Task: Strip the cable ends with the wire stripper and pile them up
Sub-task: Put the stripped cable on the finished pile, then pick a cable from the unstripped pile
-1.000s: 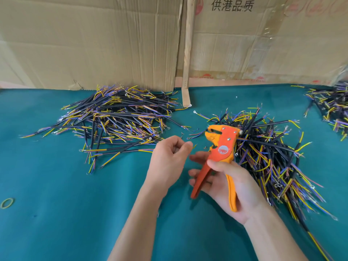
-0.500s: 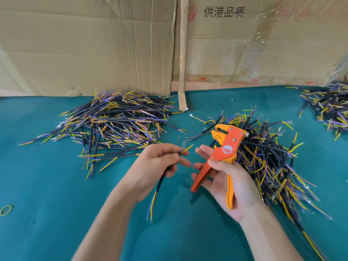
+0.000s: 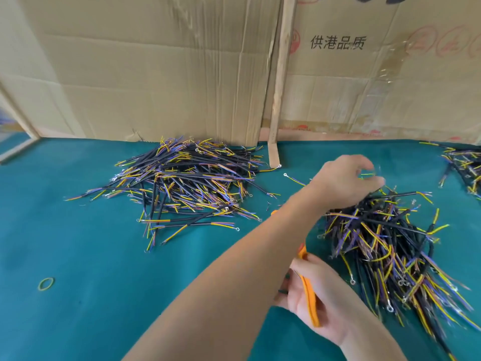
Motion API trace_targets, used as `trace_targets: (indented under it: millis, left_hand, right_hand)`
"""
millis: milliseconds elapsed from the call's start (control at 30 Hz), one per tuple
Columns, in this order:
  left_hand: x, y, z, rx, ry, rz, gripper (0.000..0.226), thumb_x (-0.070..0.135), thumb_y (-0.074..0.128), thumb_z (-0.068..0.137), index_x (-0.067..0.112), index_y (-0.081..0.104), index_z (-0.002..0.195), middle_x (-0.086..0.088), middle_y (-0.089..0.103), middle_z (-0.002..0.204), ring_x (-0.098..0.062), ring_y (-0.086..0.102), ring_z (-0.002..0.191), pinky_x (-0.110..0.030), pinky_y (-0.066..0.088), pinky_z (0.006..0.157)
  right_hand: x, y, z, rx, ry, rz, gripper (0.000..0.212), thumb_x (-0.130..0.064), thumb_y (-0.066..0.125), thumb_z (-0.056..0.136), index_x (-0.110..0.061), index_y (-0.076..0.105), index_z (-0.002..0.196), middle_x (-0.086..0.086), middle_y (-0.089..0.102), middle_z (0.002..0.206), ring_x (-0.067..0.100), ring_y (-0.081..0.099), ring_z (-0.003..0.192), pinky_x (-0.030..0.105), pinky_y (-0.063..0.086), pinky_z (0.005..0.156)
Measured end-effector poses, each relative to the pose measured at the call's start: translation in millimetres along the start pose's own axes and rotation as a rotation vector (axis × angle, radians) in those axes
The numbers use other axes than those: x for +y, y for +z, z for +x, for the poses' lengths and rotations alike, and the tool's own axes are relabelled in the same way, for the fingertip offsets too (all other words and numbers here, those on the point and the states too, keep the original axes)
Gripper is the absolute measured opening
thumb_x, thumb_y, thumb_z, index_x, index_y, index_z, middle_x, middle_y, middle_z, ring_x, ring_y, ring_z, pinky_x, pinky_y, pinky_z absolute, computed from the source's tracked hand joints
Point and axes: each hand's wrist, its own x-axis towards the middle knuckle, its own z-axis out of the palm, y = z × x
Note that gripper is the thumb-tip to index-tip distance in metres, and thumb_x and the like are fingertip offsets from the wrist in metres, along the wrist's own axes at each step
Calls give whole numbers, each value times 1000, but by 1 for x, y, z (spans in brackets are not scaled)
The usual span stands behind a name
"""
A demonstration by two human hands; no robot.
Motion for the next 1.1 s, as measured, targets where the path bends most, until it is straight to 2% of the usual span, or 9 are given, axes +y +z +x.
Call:
trace_targets:
  millis: [67,133,233,300,433,567,667,933,1100]
  left_hand:
    - [-18,-18,-9,63,14,95,22,24,66,96,10,74,110,-9,73,110,-26,65,109,-29,47,95]
    - [-44,-46,-25,186,-17,146,16,16,64,93,10,77,98,-4,75,94,-23,67,97,-25,48,84]
    - [-91,-88,-56,376,-157,281,14,15,62,91,15,77,91,3,69,79,-23,65,87,-24,43,73]
    - [-120,-108,-78,427,-261,355,14,13,61,89,17,75,88,6,66,74,-25,65,86,-27,44,73]
    - [-153,-117,-109,386,-293,495,17,10,61,86,15,75,94,-4,71,95,-28,64,97,-35,51,86]
    - [-166,-111,-121,397,-171,587,19,14,69,89,15,76,107,-6,63,107,-29,58,106,-36,47,93]
    - [-169,-110,-123,418,-172,602,16,17,70,91,18,75,107,-3,62,107,-29,55,109,-42,50,89]
    - [-160,-110,-116,515,-81,562,10,15,71,90,16,76,99,-2,63,98,-28,59,97,-40,50,82]
    - [-140,-119,-104,391,-57,555,7,13,75,84,18,75,88,5,70,82,-20,65,83,-37,53,80]
  right_hand:
    - [1,2,0,-10,25,15,35,-18,58,103,0,53,132,41,56,128,52,64,105,65,56,77]
    - [-2,5,-2,-15,13,63,32,-23,67,98,-5,63,124,36,66,112,49,69,92,66,55,80]
    - [-6,4,-3,86,-73,115,32,-31,70,88,-3,67,105,20,59,76,33,60,60,46,57,59]
    - [-9,3,-4,148,-140,80,28,-34,75,80,-10,60,86,8,46,63,22,45,47,35,45,43]
    - [-14,3,-7,237,-194,-2,35,-39,72,80,-18,46,68,-1,26,55,12,24,35,21,25,31]
    - [-14,-1,-11,119,-175,-42,26,-28,76,78,-12,56,76,8,42,58,20,41,41,30,41,38]
    - [-11,-1,-10,30,-190,-23,18,-10,75,75,-4,71,91,29,65,85,39,66,70,47,60,67]
    - [-13,-9,-2,39,-132,29,47,0,79,67,5,67,112,34,66,101,43,69,82,52,60,75]
    - [-13,-12,2,51,-143,59,45,-9,73,74,4,66,116,33,67,102,42,69,82,52,60,77]
